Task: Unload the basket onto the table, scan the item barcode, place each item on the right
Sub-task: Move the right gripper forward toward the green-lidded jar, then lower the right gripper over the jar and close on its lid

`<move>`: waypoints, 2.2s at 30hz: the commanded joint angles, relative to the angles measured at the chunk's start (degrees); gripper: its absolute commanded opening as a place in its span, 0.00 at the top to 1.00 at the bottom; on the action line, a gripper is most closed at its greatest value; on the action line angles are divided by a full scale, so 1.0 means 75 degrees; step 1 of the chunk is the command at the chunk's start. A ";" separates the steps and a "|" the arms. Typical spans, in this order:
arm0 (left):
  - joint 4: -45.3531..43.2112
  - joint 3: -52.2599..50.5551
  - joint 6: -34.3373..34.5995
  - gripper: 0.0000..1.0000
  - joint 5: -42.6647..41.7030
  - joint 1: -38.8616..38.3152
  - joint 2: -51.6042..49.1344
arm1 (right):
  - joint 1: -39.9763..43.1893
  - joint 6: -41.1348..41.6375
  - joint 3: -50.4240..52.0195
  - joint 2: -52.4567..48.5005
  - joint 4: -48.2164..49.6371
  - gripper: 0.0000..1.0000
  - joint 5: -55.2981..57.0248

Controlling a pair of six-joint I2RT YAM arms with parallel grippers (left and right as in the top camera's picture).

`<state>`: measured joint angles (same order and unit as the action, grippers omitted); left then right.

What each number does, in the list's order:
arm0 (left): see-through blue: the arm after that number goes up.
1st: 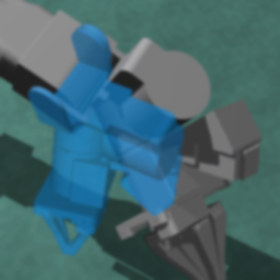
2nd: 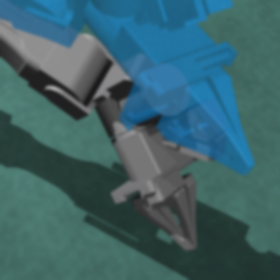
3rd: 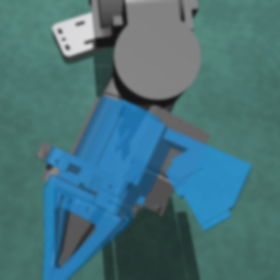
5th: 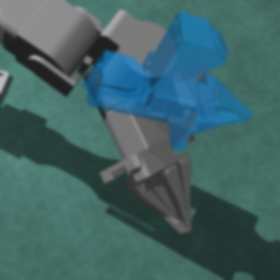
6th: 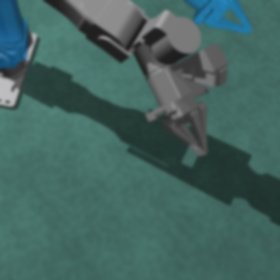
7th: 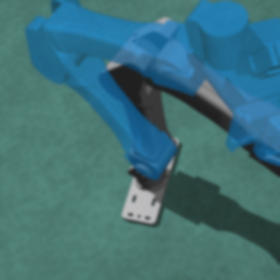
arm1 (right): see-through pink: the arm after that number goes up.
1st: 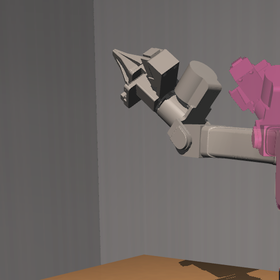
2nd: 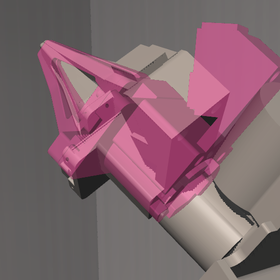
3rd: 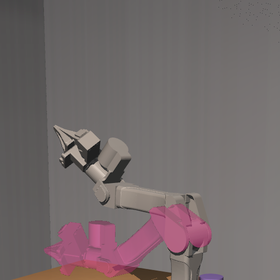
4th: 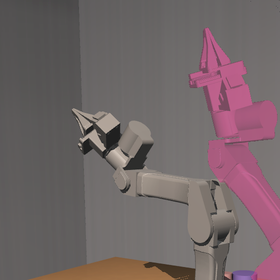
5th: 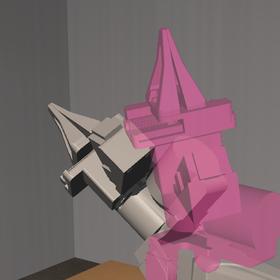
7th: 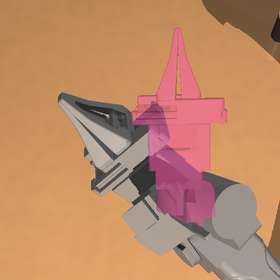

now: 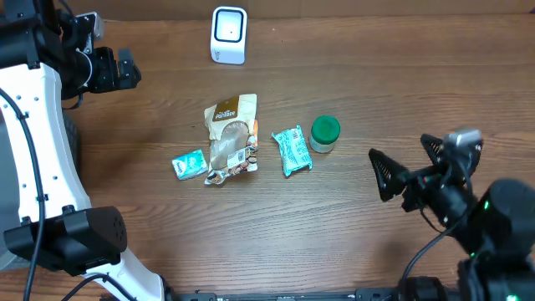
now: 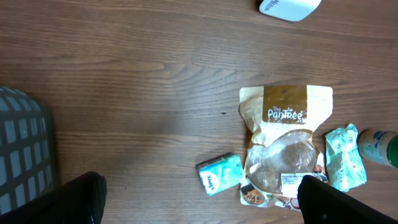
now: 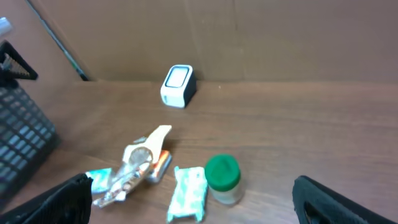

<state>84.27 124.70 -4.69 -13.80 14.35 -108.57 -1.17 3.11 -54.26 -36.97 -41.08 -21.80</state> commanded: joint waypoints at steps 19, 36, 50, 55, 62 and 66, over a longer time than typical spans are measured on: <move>-0.0015 -0.0029 -0.0119 0.00 -0.0087 0.0032 0.0015 | -0.0009 0.0414 -0.4030 -0.4004 -0.3075 0.01 -0.3826; -0.0015 -0.0029 -0.0119 0.01 -0.0087 0.0020 0.0015 | -0.1993 0.1169 -0.4004 -0.7315 -0.1868 0.08 0.2503; -0.0015 -0.0029 -0.0119 0.00 -0.0087 0.0020 0.0015 | -0.2229 0.0166 -0.4001 -0.9404 -0.1306 0.07 0.2474; -0.0015 -0.0029 -0.0119 0.00 -0.0087 0.0029 0.0015 | -0.2241 0.1606 -0.3893 -0.9533 -0.1326 0.07 0.2328; -0.0015 -0.0029 -0.0119 0.01 -0.0087 0.0029 0.0015 | -0.2372 0.2614 -0.3850 -0.9955 -0.1361 0.20 0.2404; -0.0015 -0.0029 -0.0117 0.00 -0.0090 0.0026 0.0015 | -0.2372 0.3459 -0.3771 -1.0031 -0.1329 0.24 0.2865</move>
<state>84.25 124.62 -4.69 -13.93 14.35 -108.57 -18.79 21.74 -82.87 -111.79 -51.20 -3.57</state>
